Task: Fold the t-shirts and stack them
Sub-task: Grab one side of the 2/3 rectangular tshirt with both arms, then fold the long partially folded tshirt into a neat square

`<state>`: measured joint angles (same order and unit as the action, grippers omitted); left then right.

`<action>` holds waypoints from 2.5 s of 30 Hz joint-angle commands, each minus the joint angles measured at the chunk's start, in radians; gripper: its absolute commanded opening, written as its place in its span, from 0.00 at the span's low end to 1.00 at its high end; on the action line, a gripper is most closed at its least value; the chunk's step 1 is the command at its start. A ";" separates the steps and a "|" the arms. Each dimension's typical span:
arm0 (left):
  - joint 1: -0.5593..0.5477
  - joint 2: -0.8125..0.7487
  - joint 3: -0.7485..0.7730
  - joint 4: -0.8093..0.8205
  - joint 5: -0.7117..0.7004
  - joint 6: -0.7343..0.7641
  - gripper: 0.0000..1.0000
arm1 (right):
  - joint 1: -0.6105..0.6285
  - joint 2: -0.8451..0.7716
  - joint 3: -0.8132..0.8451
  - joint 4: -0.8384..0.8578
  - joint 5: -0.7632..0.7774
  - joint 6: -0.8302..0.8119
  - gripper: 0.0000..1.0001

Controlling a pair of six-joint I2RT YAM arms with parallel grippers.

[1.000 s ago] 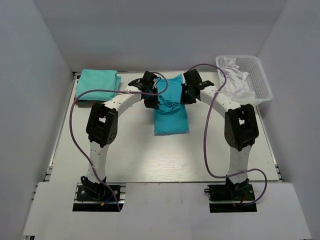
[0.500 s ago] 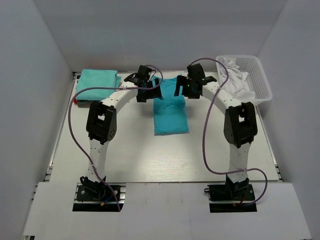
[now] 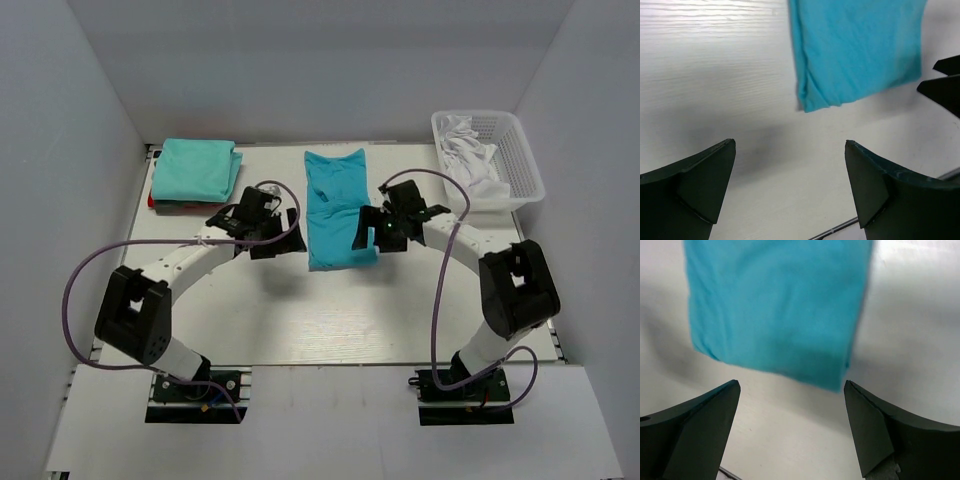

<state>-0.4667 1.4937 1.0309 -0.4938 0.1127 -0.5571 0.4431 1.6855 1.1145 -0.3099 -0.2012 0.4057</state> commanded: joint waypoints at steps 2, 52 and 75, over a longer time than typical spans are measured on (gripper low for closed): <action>-0.041 0.075 0.012 0.120 0.133 0.013 1.00 | -0.018 -0.101 -0.116 0.022 0.036 0.059 0.90; -0.121 0.185 -0.011 0.062 0.195 0.088 0.00 | -0.101 -0.160 -0.300 0.086 -0.211 0.021 0.00; -0.125 -0.061 0.288 -0.353 0.334 0.049 0.00 | -0.116 -0.462 0.024 -0.410 -0.245 0.033 0.00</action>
<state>-0.6125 1.4227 1.2488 -0.8295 0.4988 -0.5201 0.3382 1.1687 1.0714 -0.7052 -0.4477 0.4545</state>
